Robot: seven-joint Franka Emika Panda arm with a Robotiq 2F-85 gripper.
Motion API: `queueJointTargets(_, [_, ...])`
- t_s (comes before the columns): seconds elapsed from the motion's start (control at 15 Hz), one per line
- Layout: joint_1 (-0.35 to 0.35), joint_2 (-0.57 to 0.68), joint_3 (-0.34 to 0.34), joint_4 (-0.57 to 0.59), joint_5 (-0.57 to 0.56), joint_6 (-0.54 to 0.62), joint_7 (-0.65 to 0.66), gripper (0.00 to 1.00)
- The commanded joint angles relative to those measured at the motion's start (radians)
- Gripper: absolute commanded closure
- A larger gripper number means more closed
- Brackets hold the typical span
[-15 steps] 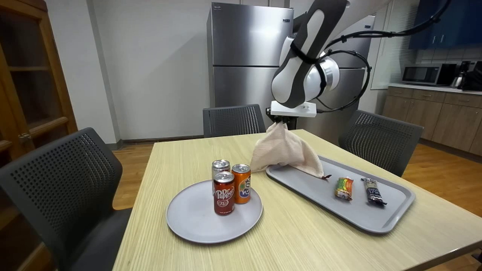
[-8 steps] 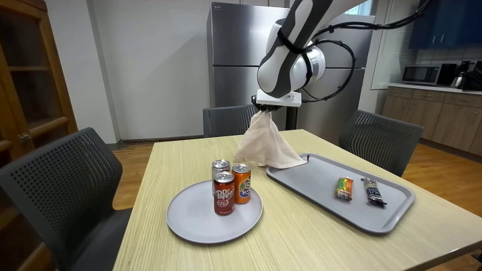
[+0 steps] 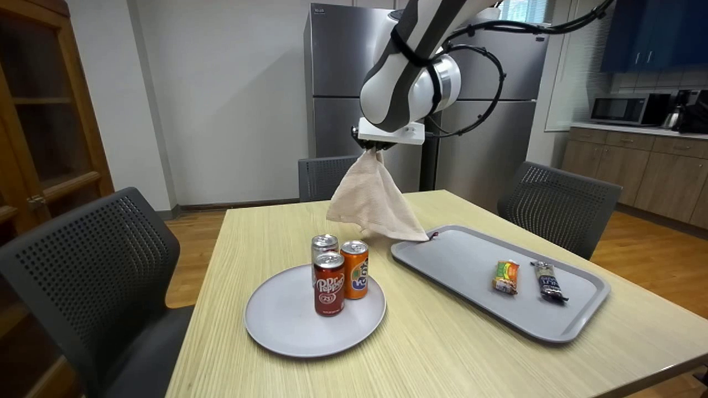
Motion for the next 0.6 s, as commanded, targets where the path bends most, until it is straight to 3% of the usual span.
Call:
queueJointTargets(0.0, [0.021, 0.018, -0.014, 0.060, -0.015, -0.003, 0.028, 0.99])
queueJointTargets(0.53, [0.053, 0.050, -0.020, 0.119, -0.008, 0.001, 0.017, 0.99])
